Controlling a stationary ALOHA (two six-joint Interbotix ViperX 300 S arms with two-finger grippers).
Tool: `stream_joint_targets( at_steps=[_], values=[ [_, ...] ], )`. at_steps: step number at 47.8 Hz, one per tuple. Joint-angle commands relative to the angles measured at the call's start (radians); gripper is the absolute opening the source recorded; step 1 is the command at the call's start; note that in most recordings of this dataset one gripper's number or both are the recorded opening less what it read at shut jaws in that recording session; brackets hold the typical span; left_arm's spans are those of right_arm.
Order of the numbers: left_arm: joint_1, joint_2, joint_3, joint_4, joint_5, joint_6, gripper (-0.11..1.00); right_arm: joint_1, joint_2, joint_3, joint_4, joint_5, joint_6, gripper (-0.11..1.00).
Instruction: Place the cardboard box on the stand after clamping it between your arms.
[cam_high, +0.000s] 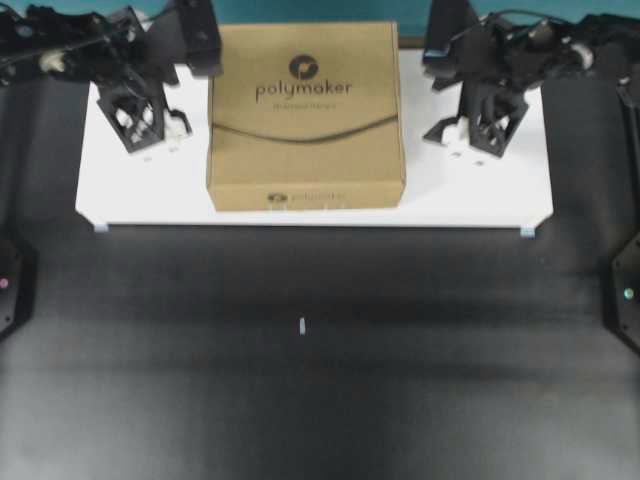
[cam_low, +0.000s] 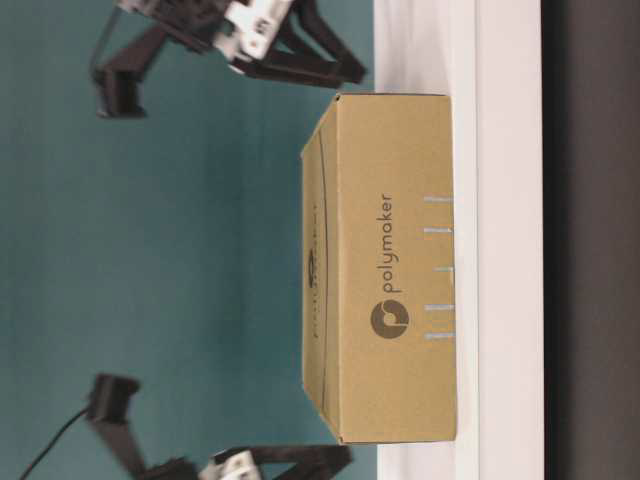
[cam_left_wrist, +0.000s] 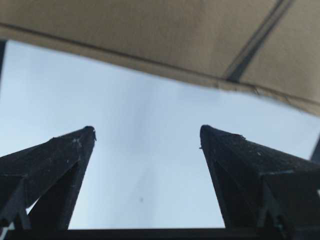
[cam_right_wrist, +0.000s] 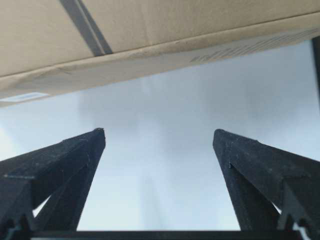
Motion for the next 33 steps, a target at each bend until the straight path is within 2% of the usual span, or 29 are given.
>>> stream_joint_targets(
  at_steps=[1, 5, 12, 17, 27, 33],
  values=[
    [-0.012, -0.092, 0.003, -0.002, 0.014, -0.012, 0.82, 0.025, -0.066, 0.011, 0.021, -0.005, 0.011, 0.84],
    [-0.044, -0.166, 0.031, -0.002, 0.011, -0.015, 0.82, 0.051, -0.132, 0.037, 0.051, -0.008, 0.015, 0.84],
    [-0.124, -0.296, 0.106, 0.0, -0.012, -0.04, 0.82, 0.132, -0.247, 0.11, 0.095, -0.052, 0.061, 0.84],
    [-0.21, -0.394, 0.172, -0.002, -0.069, -0.103, 0.82, 0.207, -0.316, 0.173, 0.101, -0.126, 0.118, 0.84],
    [-0.353, -0.546, 0.259, 0.0, -0.215, -0.259, 0.81, 0.379, -0.465, 0.293, 0.098, -0.35, 0.236, 0.84],
    [-0.425, -0.583, 0.293, -0.002, -0.275, -0.29, 0.81, 0.462, -0.534, 0.359, 0.1, -0.42, 0.281, 0.84]
  ],
)
